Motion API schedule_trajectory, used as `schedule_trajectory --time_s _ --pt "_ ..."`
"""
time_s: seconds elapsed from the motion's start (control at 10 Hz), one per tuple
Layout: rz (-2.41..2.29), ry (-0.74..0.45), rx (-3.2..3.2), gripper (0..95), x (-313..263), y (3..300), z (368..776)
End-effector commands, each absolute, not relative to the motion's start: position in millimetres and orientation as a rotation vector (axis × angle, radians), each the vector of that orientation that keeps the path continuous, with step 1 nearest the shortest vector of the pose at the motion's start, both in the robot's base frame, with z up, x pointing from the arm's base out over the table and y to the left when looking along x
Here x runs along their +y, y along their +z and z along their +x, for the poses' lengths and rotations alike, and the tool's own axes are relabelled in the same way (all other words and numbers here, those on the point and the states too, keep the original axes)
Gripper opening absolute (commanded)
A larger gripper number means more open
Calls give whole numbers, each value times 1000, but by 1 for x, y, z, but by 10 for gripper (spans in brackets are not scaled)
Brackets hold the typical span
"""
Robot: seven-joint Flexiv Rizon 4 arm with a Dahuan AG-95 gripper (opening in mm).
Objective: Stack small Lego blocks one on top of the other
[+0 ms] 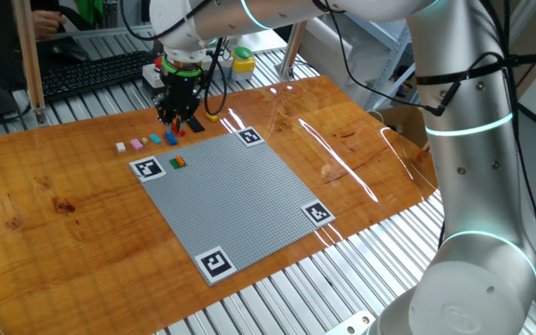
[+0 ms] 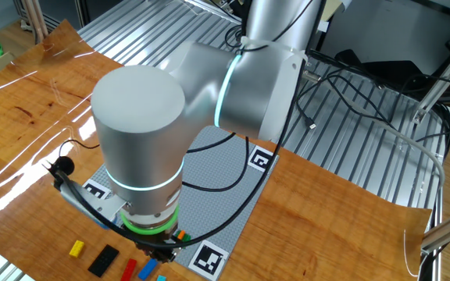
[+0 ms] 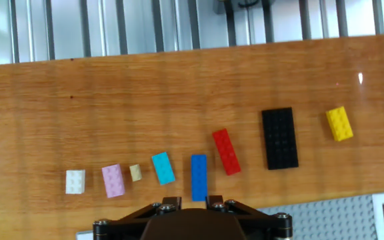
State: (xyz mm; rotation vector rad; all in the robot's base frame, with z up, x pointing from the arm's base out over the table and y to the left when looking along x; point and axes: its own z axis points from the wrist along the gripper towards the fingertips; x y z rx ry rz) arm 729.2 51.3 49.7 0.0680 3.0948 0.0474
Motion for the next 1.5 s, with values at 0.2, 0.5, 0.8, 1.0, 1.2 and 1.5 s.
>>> schedule_trajectory --time_s 0.2,0.5,0.8,1.0,1.2,1.5 --pt "32 42 3083 190 50 48 732" --pt "23 43 3078 190 49 44 734" --pt "-8 44 3071 190 49 40 736" --pt "-11 45 3069 190 49 37 737" --pt "-12 42 3068 190 49 32 738" --pt "-36 39 3064 190 48 24 738"
